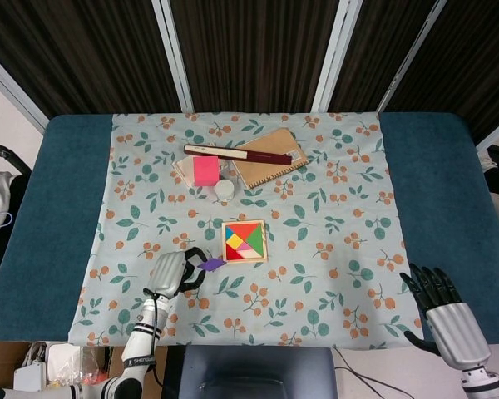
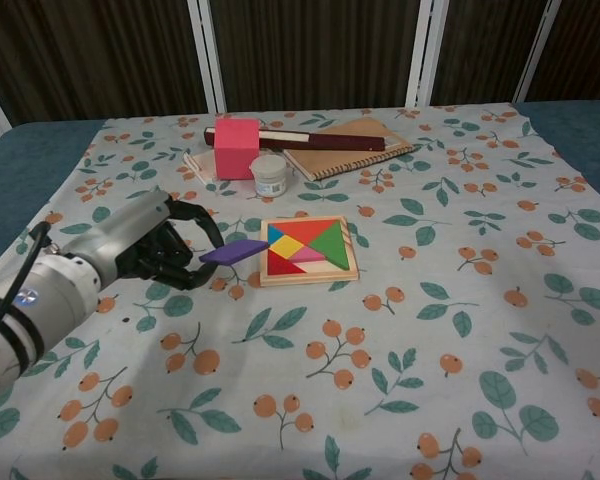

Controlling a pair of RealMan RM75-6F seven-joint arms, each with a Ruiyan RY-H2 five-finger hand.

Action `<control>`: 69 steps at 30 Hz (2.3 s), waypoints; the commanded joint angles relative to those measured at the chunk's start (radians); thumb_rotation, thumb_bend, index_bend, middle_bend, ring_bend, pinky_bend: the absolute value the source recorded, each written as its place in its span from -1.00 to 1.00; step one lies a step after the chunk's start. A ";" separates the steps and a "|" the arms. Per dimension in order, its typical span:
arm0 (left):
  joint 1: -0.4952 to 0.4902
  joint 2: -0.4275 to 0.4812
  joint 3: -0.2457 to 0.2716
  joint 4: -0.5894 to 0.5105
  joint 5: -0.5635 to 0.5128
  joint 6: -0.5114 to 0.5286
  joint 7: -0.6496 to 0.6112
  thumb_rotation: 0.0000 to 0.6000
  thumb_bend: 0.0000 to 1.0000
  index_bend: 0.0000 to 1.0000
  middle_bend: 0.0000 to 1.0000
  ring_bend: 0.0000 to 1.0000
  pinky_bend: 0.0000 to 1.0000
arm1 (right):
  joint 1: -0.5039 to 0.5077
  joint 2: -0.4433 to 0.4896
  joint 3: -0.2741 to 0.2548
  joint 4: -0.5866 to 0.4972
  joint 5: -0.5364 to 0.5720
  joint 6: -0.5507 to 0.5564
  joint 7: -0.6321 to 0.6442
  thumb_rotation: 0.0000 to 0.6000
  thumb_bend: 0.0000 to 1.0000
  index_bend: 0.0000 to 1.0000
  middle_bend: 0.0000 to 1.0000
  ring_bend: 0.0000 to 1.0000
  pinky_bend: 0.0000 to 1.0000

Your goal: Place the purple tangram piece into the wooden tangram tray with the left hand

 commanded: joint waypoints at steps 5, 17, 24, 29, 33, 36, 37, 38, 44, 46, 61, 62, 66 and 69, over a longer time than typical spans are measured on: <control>-0.091 -0.072 -0.042 0.030 -0.079 -0.032 0.055 1.00 -0.20 0.15 1.00 1.00 1.00 | -0.001 0.010 -0.003 -0.001 0.000 0.002 0.016 1.00 -0.76 -1.00 -1.00 -1.00 -1.00; -0.227 -0.186 -0.084 0.278 -0.087 -0.109 0.027 1.00 -0.20 0.17 1.00 1.00 1.00 | -0.011 0.035 0.001 0.004 0.010 0.031 0.079 1.00 -0.76 -1.00 -1.00 -1.00 -1.00; -0.275 -0.210 -0.101 0.361 -0.068 -0.147 -0.028 1.00 -0.20 0.15 1.00 1.00 1.00 | -0.006 0.043 -0.002 0.005 0.008 0.020 0.090 1.00 -0.76 -1.00 -1.00 -1.00 -1.00; -0.301 -0.203 -0.107 0.387 -0.057 -0.194 -0.082 1.00 -0.20 0.15 1.00 1.00 1.00 | -0.009 0.046 0.001 0.005 0.011 0.028 0.099 1.00 -0.76 -1.00 -1.00 -1.00 -1.00; -0.320 -0.207 -0.089 0.432 -0.004 -0.199 -0.115 1.00 -0.20 0.15 1.00 1.00 1.00 | -0.013 0.047 0.000 0.005 0.008 0.035 0.103 1.00 -0.76 -1.00 -1.00 -1.00 -1.00; -0.334 -0.206 -0.075 0.472 0.033 -0.223 -0.164 1.00 -0.19 0.15 1.00 1.00 1.00 | -0.016 0.048 0.000 0.007 0.006 0.042 0.107 1.00 -0.76 -1.00 -1.00 -1.00 -1.00; -0.339 -0.206 -0.074 0.487 0.043 -0.230 -0.182 1.00 -0.20 0.15 1.00 1.00 1.00 | -0.017 0.048 0.000 0.007 0.007 0.043 0.107 1.00 -0.76 -1.00 -1.00 -1.00 -1.00; -0.343 -0.206 -0.074 0.499 0.049 -0.234 -0.195 1.00 -0.20 0.15 1.00 1.00 1.00 | -0.017 0.047 0.000 0.007 0.007 0.043 0.106 1.00 -0.76 -1.00 -1.00 -1.00 -1.00; -0.353 -0.206 -0.057 0.550 0.094 -0.249 -0.274 1.00 -0.20 0.15 1.00 1.00 1.00 | -0.017 0.045 0.004 0.006 0.013 0.038 0.099 1.00 -0.76 -1.00 -1.00 -1.00 -1.00; -0.358 -0.209 -0.053 0.564 0.106 -0.253 -0.292 1.00 -0.20 0.15 1.00 1.00 1.00 | -0.016 0.045 0.003 0.005 0.014 0.036 0.097 1.00 -0.76 -1.00 -1.00 -1.00 -1.00; -0.388 -0.236 0.006 0.667 0.208 -0.227 -0.334 1.00 -0.20 0.17 1.00 1.00 1.00 | -0.022 0.050 0.008 0.007 0.021 0.044 0.107 1.00 -0.76 -1.00 -1.00 -1.00 -1.00; -0.388 -0.235 0.008 0.668 0.211 -0.227 -0.335 1.00 -0.20 0.17 1.00 1.00 1.00 | -0.022 0.050 0.008 0.007 0.021 0.045 0.107 1.00 -0.76 -1.00 -1.00 -1.00 -1.00; -0.387 -0.228 0.011 0.671 0.211 -0.236 -0.347 1.00 -0.20 0.17 1.00 1.00 1.00 | -0.023 0.050 0.007 0.008 0.021 0.044 0.107 1.00 -0.76 -1.00 -1.00 -1.00 -1.00; -0.388 -0.223 0.006 0.673 0.205 -0.244 -0.354 1.00 -0.20 0.17 1.00 1.00 1.00 | -0.023 0.051 0.007 0.008 0.021 0.044 0.110 1.00 -0.76 -1.00 -1.00 -1.00 -1.00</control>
